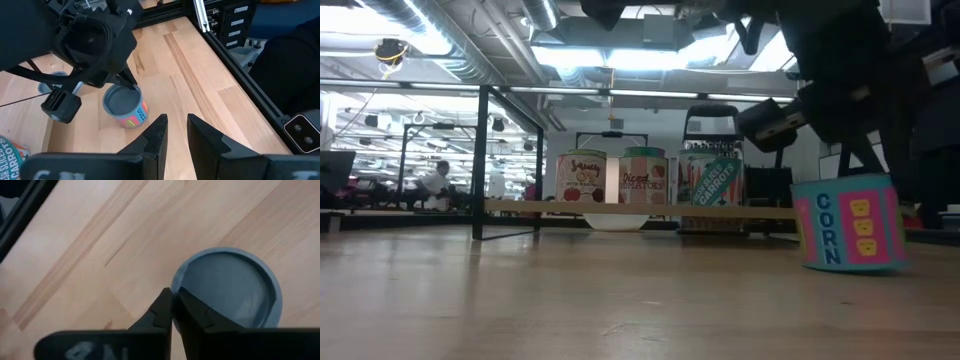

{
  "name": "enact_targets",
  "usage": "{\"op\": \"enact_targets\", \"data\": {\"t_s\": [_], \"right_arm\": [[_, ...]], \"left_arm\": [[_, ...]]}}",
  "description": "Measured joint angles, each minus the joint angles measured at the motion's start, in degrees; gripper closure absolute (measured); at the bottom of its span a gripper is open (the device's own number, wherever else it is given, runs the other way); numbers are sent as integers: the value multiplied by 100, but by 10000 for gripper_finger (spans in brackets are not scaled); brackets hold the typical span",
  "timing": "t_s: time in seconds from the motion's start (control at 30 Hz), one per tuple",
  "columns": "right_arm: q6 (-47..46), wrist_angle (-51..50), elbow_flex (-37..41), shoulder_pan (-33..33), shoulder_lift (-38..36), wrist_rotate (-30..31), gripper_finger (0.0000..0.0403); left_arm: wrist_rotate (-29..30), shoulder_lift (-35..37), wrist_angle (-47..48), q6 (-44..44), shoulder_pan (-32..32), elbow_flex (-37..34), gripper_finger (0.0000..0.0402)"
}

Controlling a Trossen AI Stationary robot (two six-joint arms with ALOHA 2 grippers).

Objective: Pick and place cans onto a shelf
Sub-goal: Put the canned corn on the shelf

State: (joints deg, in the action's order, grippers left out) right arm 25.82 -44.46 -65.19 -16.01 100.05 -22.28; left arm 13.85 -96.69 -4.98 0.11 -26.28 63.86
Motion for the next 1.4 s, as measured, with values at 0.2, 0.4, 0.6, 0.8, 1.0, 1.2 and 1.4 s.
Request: {"op": "enact_targets", "data": {"t_s": [0.2, 0.4, 0.6, 0.8, 1.0, 1.2, 1.4], "right_arm": [[-19, -16, 0, 0, 4, 24, 360], [-22, -33, 0, 0, 4, 32, 336], [-136, -39, -1, 0, 4, 30, 328], [-677, -671, -407, 0, 4, 19, 330], [-1755, -833, -843, -7, 2, 15, 330], [-2758, -549, -861, -21, 0, 15, 330], [-3322, -546, -861, -159, 0, 17, 321]], "left_arm": [[0, 1, 2, 0, 0, 0, 335], [0, 1, 1, 1, 0, 0, 335], [0, 1, 3, 1, 0, -1, 335], [0, 1, 1, 1, 0, -1, 335], [0, -1, 1, 1, 0, 0, 335], [0, -2, 1, 1, 0, -1, 335], [0, 0, 1, 1, 0, -1, 335]]}}
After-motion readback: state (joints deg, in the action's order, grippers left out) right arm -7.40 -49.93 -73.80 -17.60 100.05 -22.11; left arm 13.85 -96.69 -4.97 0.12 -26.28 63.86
